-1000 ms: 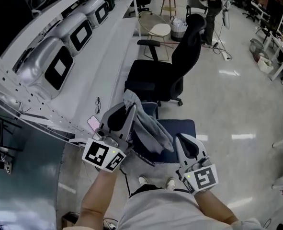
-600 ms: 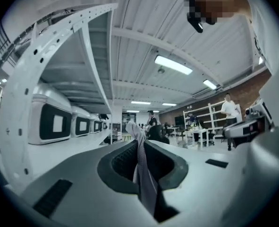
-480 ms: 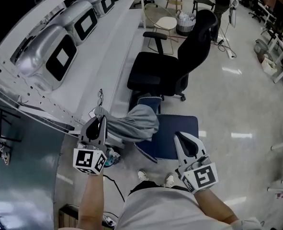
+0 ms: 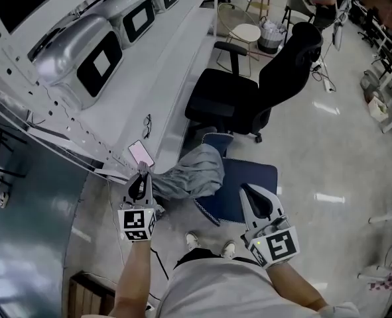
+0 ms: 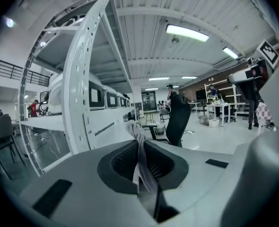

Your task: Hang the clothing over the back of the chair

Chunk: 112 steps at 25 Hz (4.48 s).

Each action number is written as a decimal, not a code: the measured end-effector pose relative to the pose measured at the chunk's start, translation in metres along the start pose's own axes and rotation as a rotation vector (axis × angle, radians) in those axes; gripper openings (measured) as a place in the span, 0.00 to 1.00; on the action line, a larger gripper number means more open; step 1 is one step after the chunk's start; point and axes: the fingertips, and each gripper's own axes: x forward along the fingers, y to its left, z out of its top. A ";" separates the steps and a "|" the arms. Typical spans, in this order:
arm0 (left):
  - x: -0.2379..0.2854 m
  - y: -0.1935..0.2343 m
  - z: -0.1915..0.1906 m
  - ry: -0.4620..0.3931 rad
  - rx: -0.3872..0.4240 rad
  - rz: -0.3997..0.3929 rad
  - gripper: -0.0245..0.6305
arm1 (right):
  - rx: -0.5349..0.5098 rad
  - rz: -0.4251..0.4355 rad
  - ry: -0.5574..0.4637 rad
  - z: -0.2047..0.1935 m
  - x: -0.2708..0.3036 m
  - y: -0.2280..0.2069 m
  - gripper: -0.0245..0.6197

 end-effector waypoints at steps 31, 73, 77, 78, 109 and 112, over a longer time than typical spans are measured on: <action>0.014 -0.020 -0.060 0.075 -0.135 -0.136 0.20 | -0.005 -0.017 0.043 -0.010 0.031 0.039 0.07; -0.080 -0.142 0.043 -0.119 -0.208 -0.151 0.05 | 0.074 0.117 -0.061 -0.011 -0.082 0.013 0.07; -0.096 -0.162 0.046 -0.121 -0.202 -0.141 0.05 | 0.094 0.137 -0.062 -0.018 -0.094 0.005 0.07; -0.100 -0.168 0.046 -0.122 -0.203 -0.140 0.05 | 0.101 0.145 -0.060 -0.021 -0.097 0.004 0.07; -0.149 -0.217 0.100 -0.255 -0.178 -0.209 0.05 | 0.033 0.124 -0.041 -0.031 -0.073 0.065 0.07; -0.161 -0.206 0.094 -0.258 -0.218 -0.246 0.05 | 0.006 0.101 -0.029 -0.026 -0.074 0.087 0.07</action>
